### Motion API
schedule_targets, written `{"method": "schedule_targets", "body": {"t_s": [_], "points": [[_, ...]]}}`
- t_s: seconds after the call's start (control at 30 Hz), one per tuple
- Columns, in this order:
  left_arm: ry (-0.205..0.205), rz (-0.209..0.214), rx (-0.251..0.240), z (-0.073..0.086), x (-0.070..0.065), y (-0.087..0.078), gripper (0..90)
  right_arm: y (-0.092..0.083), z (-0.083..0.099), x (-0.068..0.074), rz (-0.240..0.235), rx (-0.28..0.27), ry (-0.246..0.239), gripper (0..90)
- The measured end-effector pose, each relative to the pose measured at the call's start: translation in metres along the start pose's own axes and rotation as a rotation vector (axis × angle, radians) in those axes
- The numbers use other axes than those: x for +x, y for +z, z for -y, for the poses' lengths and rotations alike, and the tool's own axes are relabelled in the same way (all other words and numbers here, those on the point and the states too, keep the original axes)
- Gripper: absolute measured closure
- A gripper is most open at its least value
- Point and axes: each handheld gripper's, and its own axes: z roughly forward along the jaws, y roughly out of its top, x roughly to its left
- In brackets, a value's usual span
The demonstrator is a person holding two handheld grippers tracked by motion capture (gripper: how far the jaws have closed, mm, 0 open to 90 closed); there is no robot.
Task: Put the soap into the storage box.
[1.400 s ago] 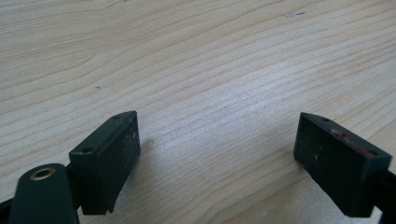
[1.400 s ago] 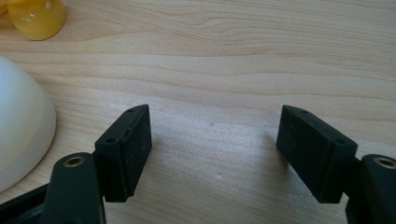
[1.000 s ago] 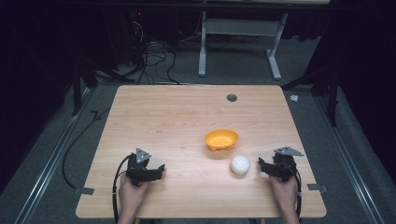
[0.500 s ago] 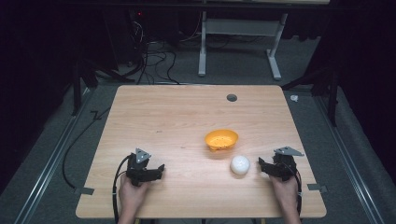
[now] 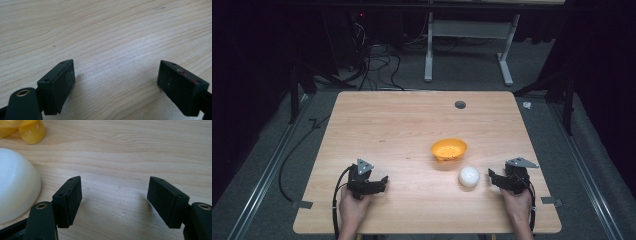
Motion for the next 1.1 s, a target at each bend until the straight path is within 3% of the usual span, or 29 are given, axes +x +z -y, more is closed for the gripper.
{"method": "schedule_targets", "body": {"t_s": [0.5,0.77,1.1], "points": [[0.000,0.000,0.000,0.000,0.000,0.000,15.2,-0.021,-0.002,0.012,-0.065,-0.081,0.000,29.1],[0.000,-0.001,0.000,0.000,0.000,0.000,15.2,-0.035,-0.003,0.021,-0.111,-0.116,-0.028,28.5],[0.000,-0.001,0.000,0.000,0.000,0.000,15.2,-0.041,-0.004,0.044,-0.170,-0.133,-0.079,25.9]]}}
